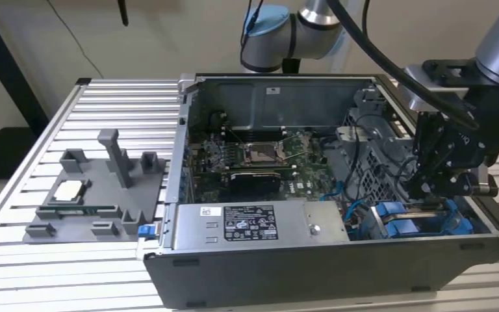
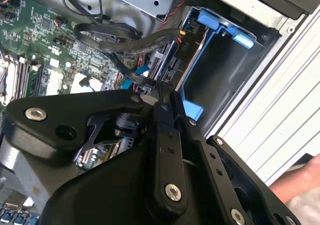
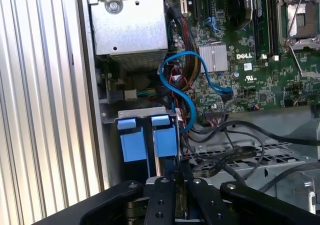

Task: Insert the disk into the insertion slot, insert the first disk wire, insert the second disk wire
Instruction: 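Insert the second disk wire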

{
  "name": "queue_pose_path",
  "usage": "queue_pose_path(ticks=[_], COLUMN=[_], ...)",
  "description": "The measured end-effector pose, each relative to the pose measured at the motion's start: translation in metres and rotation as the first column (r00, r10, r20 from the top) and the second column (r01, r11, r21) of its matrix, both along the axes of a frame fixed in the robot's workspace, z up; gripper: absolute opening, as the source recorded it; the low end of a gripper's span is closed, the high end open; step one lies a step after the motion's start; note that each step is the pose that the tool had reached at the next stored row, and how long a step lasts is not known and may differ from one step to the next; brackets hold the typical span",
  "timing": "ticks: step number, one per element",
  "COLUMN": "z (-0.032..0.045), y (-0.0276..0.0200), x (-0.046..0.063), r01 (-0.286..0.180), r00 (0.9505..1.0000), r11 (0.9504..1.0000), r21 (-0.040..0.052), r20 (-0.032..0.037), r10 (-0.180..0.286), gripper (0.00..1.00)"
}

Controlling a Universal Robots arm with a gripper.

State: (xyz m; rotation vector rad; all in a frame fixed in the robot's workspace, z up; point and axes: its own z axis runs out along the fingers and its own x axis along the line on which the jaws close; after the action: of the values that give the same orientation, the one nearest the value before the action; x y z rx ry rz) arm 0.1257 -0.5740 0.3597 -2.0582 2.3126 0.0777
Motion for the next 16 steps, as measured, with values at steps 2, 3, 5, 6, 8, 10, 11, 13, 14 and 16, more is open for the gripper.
queue_pose_path(ticks=[2, 3, 5, 6, 8, 10, 11, 13, 14, 16], z=[-0.0009, -0.0015, -0.0029, -0.0038, -0.0055, -0.0071, -0.008, -0.0093, -0.0099, -0.011], y=[0.0002, 0.0003, 0.0004, 0.0004, 0.0004, 0.0005, 0.0005, 0.0004, 0.0004, 0.0004], x=[0.0, 0.0, 0.0, 0.0, 0.0, 0.001, 0.001, 0.001, 0.002, 0.002], r01=[0.0, -0.001, -0.004, -0.007, -0.012, -0.019, -0.022, -0.028, -0.031, -0.038], r00=[1.0, 1.0, 0.9999, 0.9999, 0.9996, 0.9993, 0.9991, 0.9987, 0.9985, 0.998], r11=[1.0, 1.0, 1.0, 1.0, 0.9999, 0.9998, 0.9998, 0.9996, 0.9995, 0.9993], r21=[-0.0004, -0.0007, -0.0011, -0.0011, -0.0011, -0.0012, -0.0012, -0.0014, -0.0014, -0.0018], r20=[0.0026, 0.0051, 0.0119, 0.0159, 0.0241, 0.0325, 0.036, 0.0424, 0.0449, 0.0506], r10=[0.0, 0.001, 0.004, 0.007, 0.013, 0.019, 0.022, 0.028, 0.031, 0.038], gripper=[0.16, 0.16, 0.16, 0.16, 0.16, 0.16, 0.16, 0.16, 0.16, 0.16])
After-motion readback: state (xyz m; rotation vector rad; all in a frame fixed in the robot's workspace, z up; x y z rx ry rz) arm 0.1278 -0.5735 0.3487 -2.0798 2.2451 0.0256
